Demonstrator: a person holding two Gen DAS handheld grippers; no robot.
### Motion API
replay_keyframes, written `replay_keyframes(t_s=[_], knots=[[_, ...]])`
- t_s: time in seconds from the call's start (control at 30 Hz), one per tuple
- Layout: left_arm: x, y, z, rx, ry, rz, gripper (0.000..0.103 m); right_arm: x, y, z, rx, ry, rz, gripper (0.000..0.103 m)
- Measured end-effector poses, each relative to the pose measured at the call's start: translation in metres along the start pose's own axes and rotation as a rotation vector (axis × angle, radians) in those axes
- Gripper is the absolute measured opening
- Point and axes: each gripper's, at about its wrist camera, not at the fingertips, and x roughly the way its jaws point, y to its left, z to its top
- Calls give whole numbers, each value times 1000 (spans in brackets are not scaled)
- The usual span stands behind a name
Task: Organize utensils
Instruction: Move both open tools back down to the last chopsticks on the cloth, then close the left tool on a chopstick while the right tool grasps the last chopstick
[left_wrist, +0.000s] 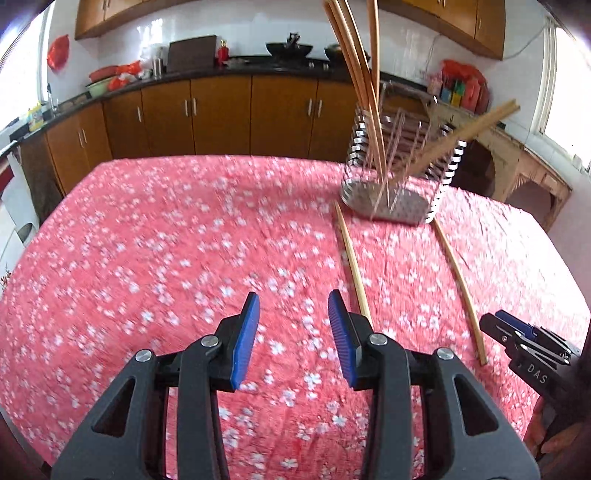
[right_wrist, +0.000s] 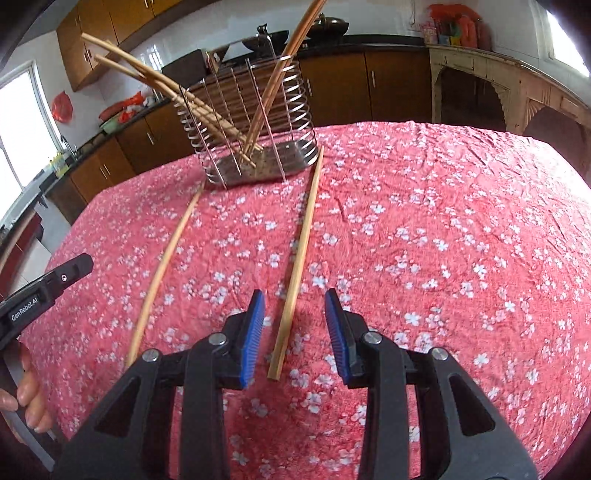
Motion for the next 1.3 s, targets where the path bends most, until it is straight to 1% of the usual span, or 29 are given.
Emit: replay_keyframes(t_s=[0.1,0.4,0.47,0.53,0.6,0.67,0.77,0.83,0.87,0.9,0.97,1.07,1.3], knots=[[3,0,-8,7,11,-8,44,4,3,-1,-16,13,-11,34],[9,-9,-15,18,35,-18,44,13,12,2,-63,39,-62,32],[9,-12,-16,23,41,-22,44,13,13,2,-71,42,-79,28],[11,-15,-18,29,45,-26,44,14,12,3,-67,43,-98,15],[12,-19,-18,33,49,-28,44,14,7,5,-48,44,-100,9],[13,-22,-19,39,53,-31,44,14,2,7,-35,47,-84,8],[16,-25,-20,48,62,-32,44,15,-8,10,-23,46,-114,8],[18,-28,-21,48,71,-38,44,14,-25,15,38,39,-165,8],[20,-28,-22,47,76,-40,44,14,-36,18,88,34,-186,8],[21,-28,-22,47,81,-43,44,13,-50,21,154,30,-199,8],[23,-30,-23,50,93,-49,44,12,-63,24,207,31,-196,8],[27,-37,-25,68,102,-49,44,13,-65,25,194,33,-185,8],[39,-48,-28,98,136,-17,44,13,-62,25,158,30,-175,8]])
